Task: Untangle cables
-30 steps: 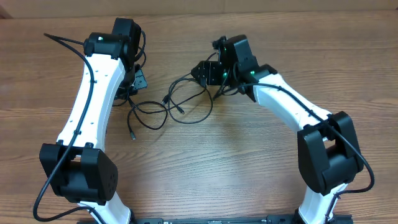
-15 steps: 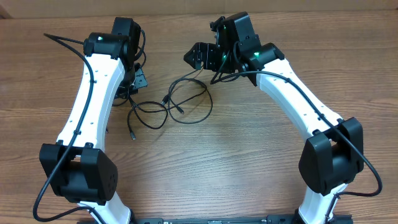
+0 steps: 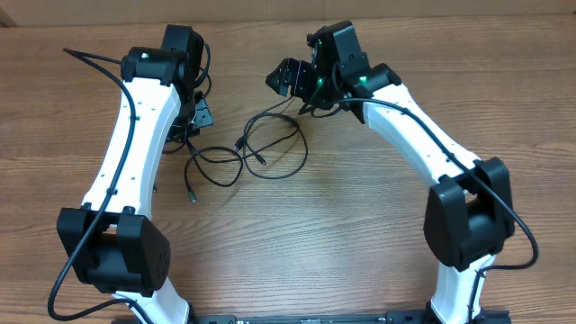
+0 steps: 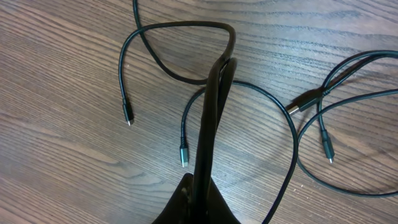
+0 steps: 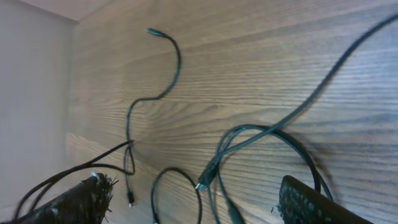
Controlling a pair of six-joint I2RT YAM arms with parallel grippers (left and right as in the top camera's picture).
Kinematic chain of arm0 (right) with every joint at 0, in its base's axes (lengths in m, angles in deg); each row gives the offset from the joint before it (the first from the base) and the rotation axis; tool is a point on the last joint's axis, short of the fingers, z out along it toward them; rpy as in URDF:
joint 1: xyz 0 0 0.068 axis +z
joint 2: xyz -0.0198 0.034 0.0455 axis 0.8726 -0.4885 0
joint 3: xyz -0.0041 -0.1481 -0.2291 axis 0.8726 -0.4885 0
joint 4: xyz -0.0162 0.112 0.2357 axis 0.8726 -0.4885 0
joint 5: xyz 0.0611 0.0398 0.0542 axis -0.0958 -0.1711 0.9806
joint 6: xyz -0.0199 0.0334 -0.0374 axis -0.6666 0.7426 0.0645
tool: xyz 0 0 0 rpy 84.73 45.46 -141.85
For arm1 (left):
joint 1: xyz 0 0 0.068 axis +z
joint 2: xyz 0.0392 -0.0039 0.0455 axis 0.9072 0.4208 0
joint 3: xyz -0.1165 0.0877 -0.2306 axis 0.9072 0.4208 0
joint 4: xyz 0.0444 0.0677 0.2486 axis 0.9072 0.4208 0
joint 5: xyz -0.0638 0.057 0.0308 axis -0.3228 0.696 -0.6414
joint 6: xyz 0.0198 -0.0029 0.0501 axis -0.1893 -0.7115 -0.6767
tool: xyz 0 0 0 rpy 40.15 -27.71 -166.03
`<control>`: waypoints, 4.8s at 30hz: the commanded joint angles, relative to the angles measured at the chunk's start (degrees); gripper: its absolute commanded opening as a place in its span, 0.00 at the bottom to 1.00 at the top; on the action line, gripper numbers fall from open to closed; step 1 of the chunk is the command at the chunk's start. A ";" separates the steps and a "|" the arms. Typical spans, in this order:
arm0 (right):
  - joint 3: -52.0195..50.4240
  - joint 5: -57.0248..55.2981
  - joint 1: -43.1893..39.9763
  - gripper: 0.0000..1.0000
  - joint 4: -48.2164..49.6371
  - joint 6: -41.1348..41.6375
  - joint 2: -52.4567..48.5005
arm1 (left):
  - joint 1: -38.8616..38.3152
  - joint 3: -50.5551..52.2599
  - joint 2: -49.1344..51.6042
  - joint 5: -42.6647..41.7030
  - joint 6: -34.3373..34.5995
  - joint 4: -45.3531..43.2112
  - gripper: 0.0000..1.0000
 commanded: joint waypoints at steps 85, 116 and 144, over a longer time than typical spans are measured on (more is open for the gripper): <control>13.97 -20.15 -37.22 0.05 -23.69 -15.06 19.43 | 0.24 -1.70 -2.05 -1.11 -3.06 -2.36 0.04; 12.61 0.81 -38.29 1.00 -49.29 -26.56 14.36 | 0.20 -1.70 -2.05 -1.53 -3.04 -2.56 0.04; -33.05 -26.01 -8.33 0.75 2.29 -1.81 13.40 | 0.20 -1.70 -2.05 -1.53 -3.06 -2.58 0.04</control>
